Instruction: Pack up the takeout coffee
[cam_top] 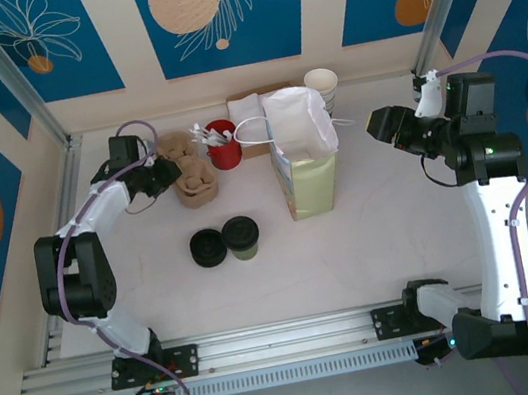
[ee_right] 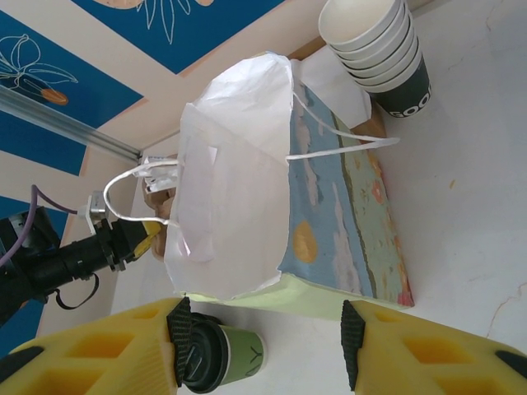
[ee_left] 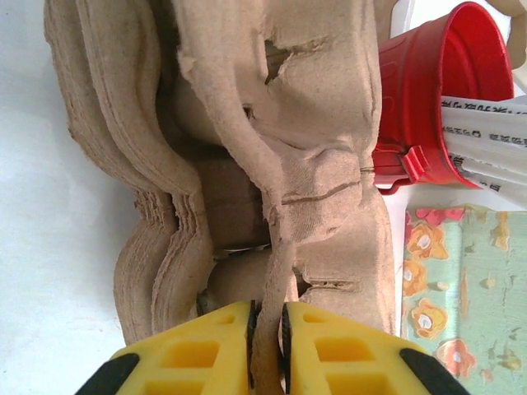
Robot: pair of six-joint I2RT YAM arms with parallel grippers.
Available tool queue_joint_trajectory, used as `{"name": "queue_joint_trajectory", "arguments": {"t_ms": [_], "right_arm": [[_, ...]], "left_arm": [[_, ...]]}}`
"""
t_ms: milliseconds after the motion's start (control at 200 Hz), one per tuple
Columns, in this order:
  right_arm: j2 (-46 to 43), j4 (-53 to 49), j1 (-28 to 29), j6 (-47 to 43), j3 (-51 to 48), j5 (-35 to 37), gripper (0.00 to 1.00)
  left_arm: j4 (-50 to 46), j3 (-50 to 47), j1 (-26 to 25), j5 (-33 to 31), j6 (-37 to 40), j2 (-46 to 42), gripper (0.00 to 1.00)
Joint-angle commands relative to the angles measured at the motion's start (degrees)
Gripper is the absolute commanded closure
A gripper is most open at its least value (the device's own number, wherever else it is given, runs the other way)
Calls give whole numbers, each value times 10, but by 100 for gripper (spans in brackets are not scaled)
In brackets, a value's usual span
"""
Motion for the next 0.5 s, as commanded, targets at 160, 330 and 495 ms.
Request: {"name": "queue_joint_trajectory", "arguments": {"t_ms": [160, 330, 495], "right_arm": [[2, -3, -6, -3, 26, -26, 47], [-1, 3, -7, 2, 38, -43, 47], [-7, 38, -6, 17, 39, -89, 47]], "left_arm": [[-20, 75, 5, 25, 9, -21, 91], [-97, 116, 4, -29, 37, -67, 91], [-163, 143, 4, -78, 56, -131, 90]]}}
